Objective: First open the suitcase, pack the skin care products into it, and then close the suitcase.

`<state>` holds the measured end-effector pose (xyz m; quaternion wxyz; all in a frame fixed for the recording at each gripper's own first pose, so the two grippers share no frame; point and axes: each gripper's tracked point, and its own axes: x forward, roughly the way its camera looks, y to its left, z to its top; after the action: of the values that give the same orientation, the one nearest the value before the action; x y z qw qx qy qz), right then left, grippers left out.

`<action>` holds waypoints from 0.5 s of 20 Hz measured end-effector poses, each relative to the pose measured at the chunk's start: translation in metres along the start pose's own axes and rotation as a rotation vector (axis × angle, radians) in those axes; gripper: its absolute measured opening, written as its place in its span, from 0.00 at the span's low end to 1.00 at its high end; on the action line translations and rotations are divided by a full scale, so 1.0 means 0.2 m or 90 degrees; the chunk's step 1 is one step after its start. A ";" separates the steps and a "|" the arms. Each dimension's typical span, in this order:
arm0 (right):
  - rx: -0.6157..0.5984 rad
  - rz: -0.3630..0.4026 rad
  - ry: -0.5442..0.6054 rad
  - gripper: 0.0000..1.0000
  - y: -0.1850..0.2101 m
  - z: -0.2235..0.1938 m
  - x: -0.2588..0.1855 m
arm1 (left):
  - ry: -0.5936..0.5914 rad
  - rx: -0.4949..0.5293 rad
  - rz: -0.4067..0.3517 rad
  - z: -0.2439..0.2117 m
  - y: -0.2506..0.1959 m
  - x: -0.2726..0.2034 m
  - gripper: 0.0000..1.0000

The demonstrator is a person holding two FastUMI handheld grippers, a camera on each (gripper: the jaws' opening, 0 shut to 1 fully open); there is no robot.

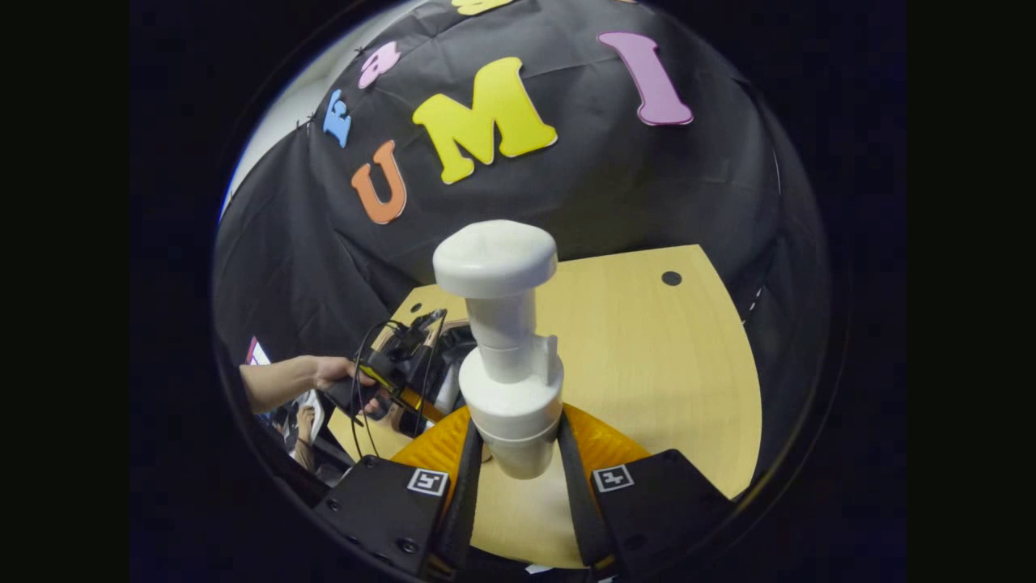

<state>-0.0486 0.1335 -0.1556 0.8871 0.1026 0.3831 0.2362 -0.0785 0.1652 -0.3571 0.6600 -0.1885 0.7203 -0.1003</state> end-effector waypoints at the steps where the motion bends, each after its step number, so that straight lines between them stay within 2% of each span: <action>1: -0.004 0.011 0.013 0.46 0.04 -0.01 0.03 | -0.013 0.005 -0.005 0.00 -0.02 -0.02 0.54; 2: -0.008 0.025 0.028 0.46 0.10 -0.03 0.06 | -0.027 0.012 -0.006 0.00 -0.03 -0.04 0.65; 3: -0.009 0.042 0.043 0.48 0.15 -0.04 0.09 | -0.044 0.018 -0.004 0.00 -0.03 -0.06 0.70; 4: -0.010 0.057 0.060 0.46 0.22 -0.04 0.13 | -0.070 0.029 0.004 0.01 -0.02 -0.11 0.80; 7: -0.015 0.096 0.116 0.48 0.38 -0.06 0.28 | -0.181 0.058 0.024 0.03 0.00 -0.29 0.88; 10: 0.026 0.120 0.200 0.48 0.52 -0.08 0.46 | -0.350 0.065 0.050 0.01 0.01 -0.49 0.91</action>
<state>-0.0409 0.2698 -0.1865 0.7878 0.1183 0.5104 0.3237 -0.0706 0.2066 -0.2694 0.8427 -0.1471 0.5150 -0.0557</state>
